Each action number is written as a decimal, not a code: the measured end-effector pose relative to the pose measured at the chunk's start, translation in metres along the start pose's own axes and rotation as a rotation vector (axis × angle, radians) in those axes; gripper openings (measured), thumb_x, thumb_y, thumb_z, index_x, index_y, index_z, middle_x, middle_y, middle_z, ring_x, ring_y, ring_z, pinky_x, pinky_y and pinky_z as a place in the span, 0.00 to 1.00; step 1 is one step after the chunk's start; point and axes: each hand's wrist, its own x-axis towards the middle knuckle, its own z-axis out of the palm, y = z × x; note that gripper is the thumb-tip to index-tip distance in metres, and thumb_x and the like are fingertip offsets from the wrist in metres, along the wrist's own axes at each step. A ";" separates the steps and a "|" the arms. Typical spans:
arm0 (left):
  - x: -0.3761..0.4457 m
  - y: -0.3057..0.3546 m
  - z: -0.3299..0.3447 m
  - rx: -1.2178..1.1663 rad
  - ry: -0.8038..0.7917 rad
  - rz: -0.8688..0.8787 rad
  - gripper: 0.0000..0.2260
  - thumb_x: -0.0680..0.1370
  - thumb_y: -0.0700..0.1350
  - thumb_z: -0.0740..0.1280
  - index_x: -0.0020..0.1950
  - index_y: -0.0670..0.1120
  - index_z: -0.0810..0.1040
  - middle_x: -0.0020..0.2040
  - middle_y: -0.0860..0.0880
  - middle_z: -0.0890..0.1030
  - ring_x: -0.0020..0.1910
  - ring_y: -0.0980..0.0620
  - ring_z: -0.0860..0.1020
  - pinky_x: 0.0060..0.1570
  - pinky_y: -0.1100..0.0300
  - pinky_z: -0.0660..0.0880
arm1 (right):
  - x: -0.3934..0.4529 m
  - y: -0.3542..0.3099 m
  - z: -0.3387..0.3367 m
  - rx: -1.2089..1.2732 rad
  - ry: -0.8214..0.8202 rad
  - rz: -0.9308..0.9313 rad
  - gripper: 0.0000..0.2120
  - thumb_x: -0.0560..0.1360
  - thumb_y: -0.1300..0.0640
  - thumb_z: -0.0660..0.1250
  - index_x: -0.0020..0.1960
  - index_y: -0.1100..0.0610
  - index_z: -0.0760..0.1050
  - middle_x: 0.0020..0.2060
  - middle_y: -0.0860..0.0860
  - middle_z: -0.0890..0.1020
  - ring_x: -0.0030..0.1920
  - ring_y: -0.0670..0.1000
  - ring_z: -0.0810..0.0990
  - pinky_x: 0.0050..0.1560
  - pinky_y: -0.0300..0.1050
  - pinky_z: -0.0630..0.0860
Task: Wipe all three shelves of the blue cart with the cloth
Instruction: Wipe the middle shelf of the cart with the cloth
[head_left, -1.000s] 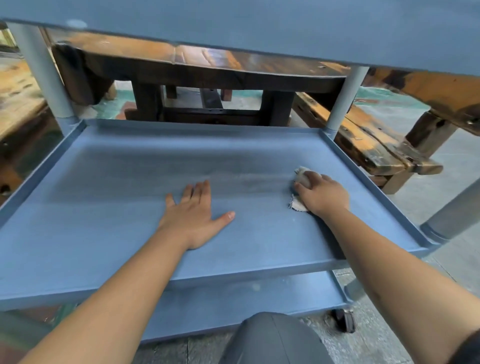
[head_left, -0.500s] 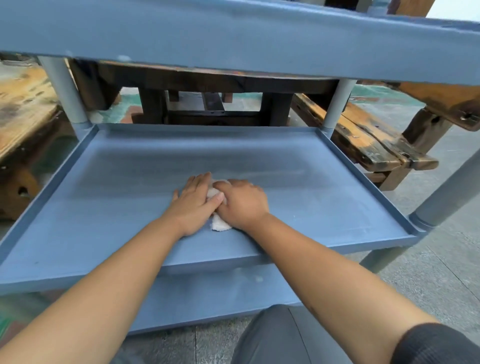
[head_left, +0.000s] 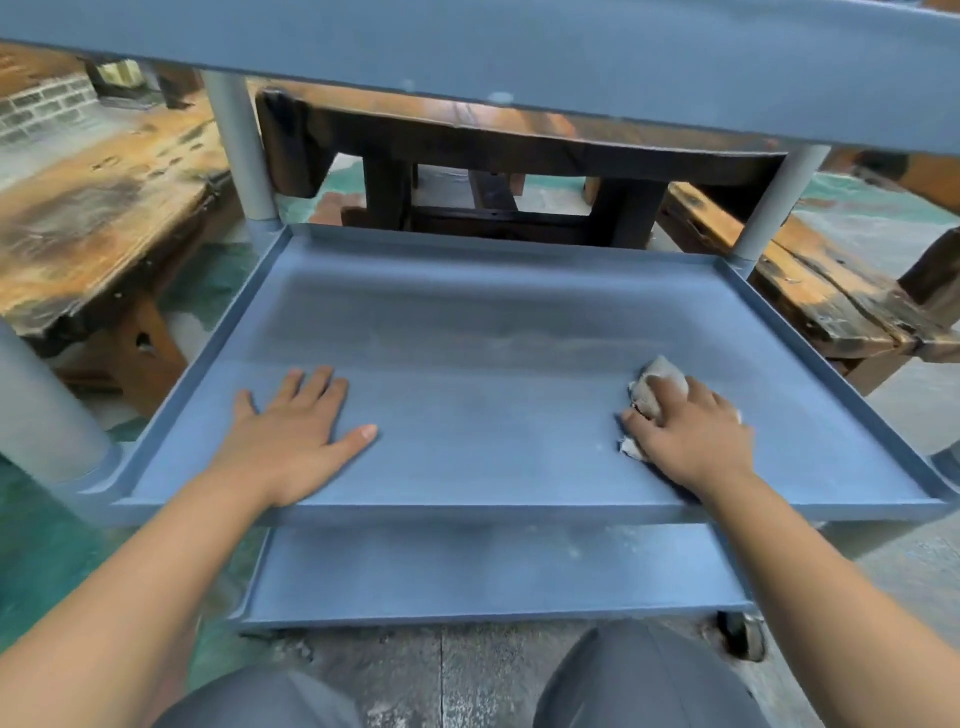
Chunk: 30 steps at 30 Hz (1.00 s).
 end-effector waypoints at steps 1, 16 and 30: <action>0.001 -0.003 0.002 -0.001 0.009 0.003 0.47 0.66 0.76 0.34 0.79 0.54 0.48 0.80 0.55 0.44 0.78 0.52 0.44 0.71 0.35 0.47 | -0.006 -0.021 0.004 -0.013 -0.002 -0.051 0.31 0.71 0.29 0.55 0.70 0.40 0.64 0.71 0.53 0.68 0.70 0.60 0.66 0.64 0.60 0.68; -0.007 -0.015 -0.001 -0.340 0.162 0.094 0.35 0.75 0.67 0.39 0.76 0.51 0.57 0.79 0.49 0.57 0.77 0.52 0.55 0.73 0.39 0.45 | -0.083 -0.272 0.024 0.257 -0.178 -0.746 0.26 0.69 0.41 0.64 0.67 0.40 0.67 0.60 0.44 0.76 0.60 0.56 0.73 0.60 0.55 0.70; -0.014 -0.009 0.003 -0.494 0.234 0.076 0.32 0.72 0.70 0.41 0.64 0.57 0.72 0.65 0.58 0.73 0.68 0.57 0.67 0.70 0.39 0.50 | -0.066 -0.242 0.033 0.464 -0.240 -1.102 0.28 0.69 0.44 0.64 0.68 0.50 0.72 0.64 0.46 0.77 0.63 0.52 0.74 0.64 0.46 0.68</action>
